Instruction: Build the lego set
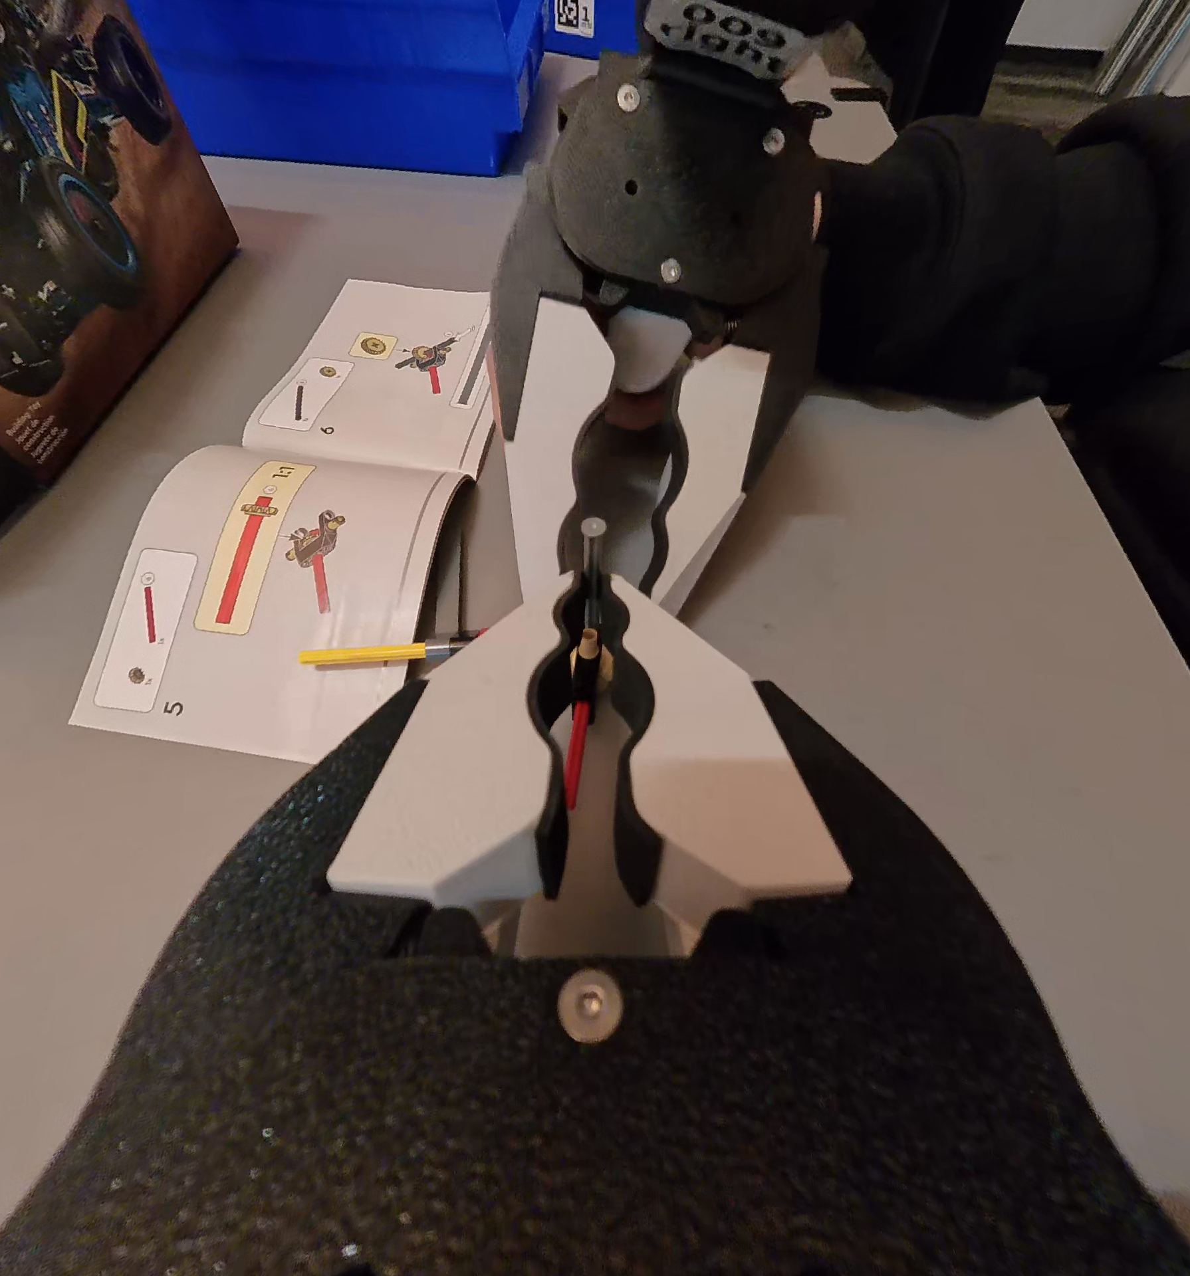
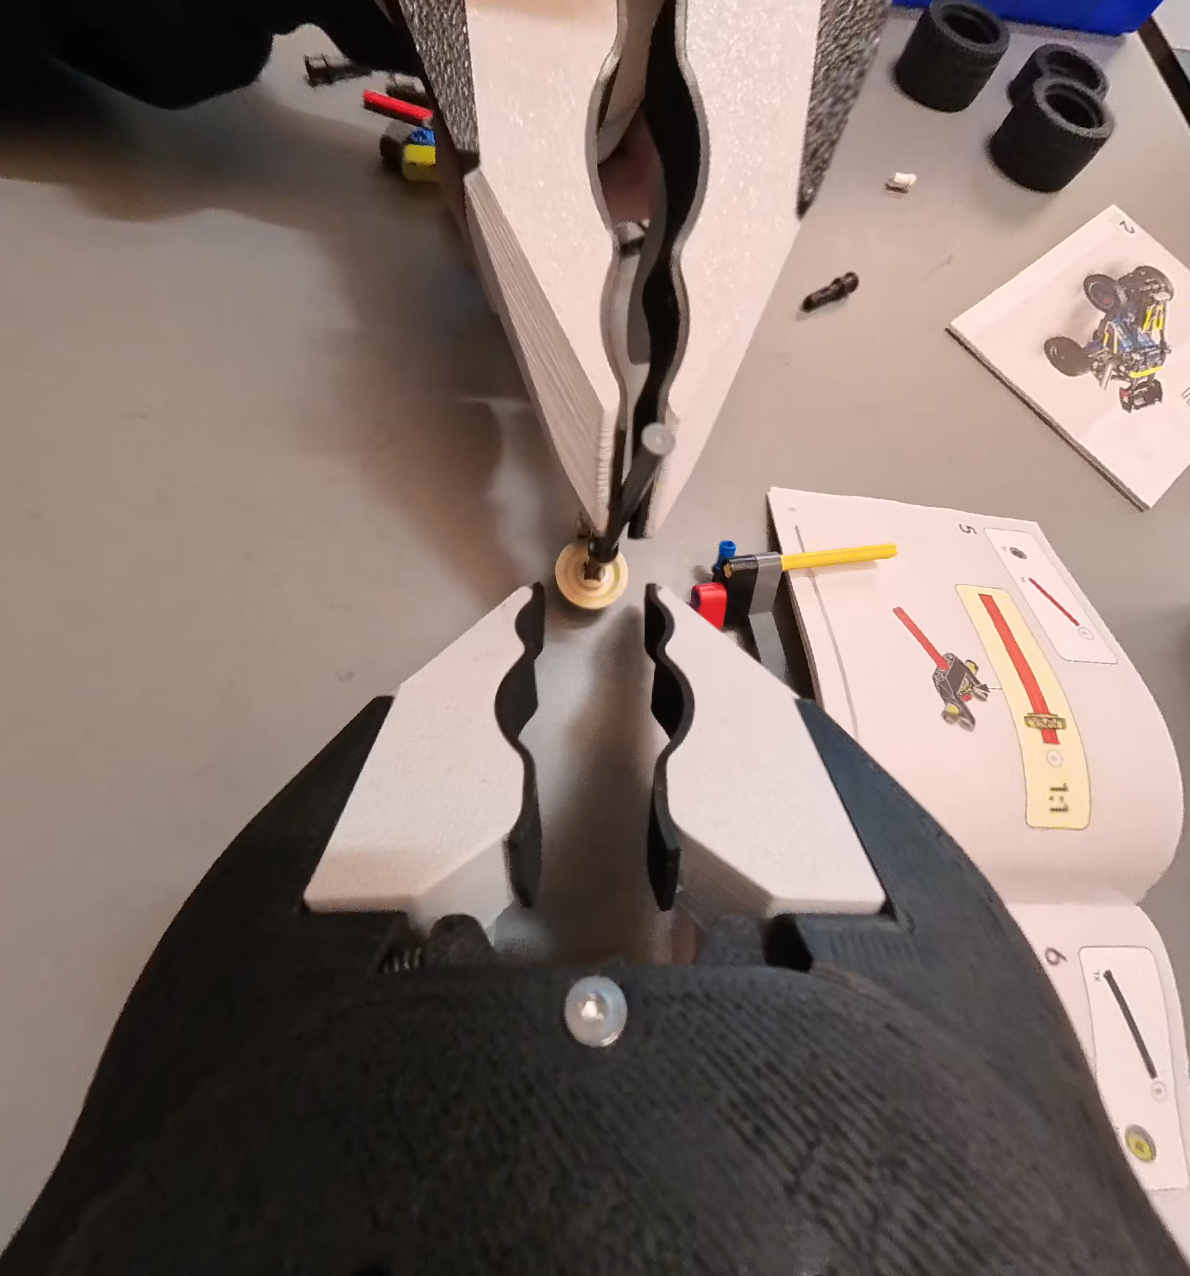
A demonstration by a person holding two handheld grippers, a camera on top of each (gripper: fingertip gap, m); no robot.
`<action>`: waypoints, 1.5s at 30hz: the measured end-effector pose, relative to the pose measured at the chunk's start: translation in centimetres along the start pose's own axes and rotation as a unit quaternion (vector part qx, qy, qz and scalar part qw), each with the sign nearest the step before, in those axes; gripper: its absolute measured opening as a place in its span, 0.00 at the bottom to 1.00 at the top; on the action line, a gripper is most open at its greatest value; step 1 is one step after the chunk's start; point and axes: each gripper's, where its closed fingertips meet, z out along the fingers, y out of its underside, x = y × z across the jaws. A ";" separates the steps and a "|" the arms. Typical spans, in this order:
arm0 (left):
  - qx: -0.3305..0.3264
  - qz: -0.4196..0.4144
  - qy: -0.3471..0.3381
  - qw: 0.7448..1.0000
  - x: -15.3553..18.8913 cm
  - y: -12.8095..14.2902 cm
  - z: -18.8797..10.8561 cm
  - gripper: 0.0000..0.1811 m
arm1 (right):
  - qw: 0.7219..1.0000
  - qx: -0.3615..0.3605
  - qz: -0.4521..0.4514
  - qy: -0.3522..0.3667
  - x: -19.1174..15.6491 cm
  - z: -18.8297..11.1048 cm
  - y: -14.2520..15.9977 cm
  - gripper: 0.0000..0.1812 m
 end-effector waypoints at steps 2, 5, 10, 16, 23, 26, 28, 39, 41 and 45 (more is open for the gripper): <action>0.001 0.001 -0.001 1.000 0.0 0.0 0.0 0.01 | 1.000 0.026 0.011 0.000 0.3 -1.0 -0.6 0.14; 0.006 0.002 -0.004 1.000 -0.1 0.0 -0.1 0.01 | 0.995 0.095 0.036 -0.013 0.5 -2.3 -2.5 0.09; 0.014 0.000 -0.005 1.000 -0.2 0.0 -0.2 0.01 | 0.995 0.095 0.019 -0.001 0.7 -2.4 -2.6 0.10; 0.019 0.003 -0.008 1.000 -0.1 0.0 -0.3 0.01 | 0.979 0.201 0.039 0.012 1.2 -4.3 -6.3 0.08; 0.021 0.007 -0.013 1.000 -0.2 0.1 -0.5 0.01 | 0.986 0.161 0.048 0.013 1.2 -3.0 -5.2 0.06; 0.025 0.009 -0.015 1.000 -0.2 0.1 -0.5 0.01 | 0.984 0.172 0.053 0.000 1.0 -2.9 -5.3 0.02; 0.027 0.009 -0.015 0.999 -0.3 0.1 -0.5 0.00 | 0.983 0.173 0.053 -0.002 1.0 -2.8 -5.4 0.01; -0.010 0.012 -0.061 0.998 -1.3 1.5 -1.8 0.12 | 0.981 0.177 0.077 0.004 1.8 -2.6 -5.3 0.01; -0.045 0.025 -0.071 0.996 -1.3 2.4 -1.6 0.12 | 0.981 0.177 0.077 0.005 1.8 -2.6 -5.3 0.01; -0.102 0.043 -0.088 0.990 -1.5 3.8 -0.8 0.10 | 0.980 0.182 0.084 0.005 2.0 -2.5 -5.4 0.01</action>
